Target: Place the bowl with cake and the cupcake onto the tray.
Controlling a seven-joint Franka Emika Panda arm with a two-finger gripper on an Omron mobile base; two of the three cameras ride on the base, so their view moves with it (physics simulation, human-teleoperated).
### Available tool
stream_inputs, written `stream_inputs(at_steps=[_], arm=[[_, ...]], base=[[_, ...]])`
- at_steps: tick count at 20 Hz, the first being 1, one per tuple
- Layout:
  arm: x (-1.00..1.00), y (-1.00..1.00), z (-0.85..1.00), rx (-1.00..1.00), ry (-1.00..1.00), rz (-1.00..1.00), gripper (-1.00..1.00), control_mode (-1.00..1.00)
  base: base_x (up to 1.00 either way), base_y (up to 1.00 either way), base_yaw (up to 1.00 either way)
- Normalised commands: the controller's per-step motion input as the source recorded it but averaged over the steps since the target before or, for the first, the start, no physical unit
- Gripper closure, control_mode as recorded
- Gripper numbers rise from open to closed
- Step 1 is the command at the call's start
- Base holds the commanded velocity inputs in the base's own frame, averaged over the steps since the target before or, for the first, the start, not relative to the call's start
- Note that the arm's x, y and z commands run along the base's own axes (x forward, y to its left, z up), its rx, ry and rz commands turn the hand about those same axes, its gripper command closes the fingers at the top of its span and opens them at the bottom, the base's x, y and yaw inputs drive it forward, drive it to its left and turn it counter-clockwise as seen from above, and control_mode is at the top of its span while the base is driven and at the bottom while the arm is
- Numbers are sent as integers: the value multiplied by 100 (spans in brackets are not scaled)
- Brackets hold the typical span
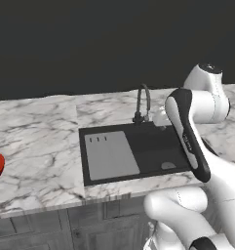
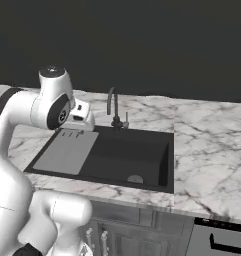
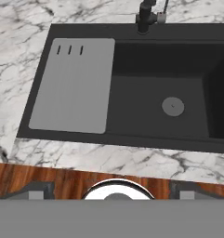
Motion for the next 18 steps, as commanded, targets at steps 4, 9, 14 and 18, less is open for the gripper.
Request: stream_inputs(at_steps=[4,9,14,18], arm=[[-10,-1,-1,1,-1,0,-100,-100],[-12,-2,-5,0,0,0,-100,100],[0,0,0,0,0,0,-100,100],[0,0,0,0,0,0,-100,100]], base=[[0,0,0],[-63,-6,3],[-54,35,5],[-36,85,5]])
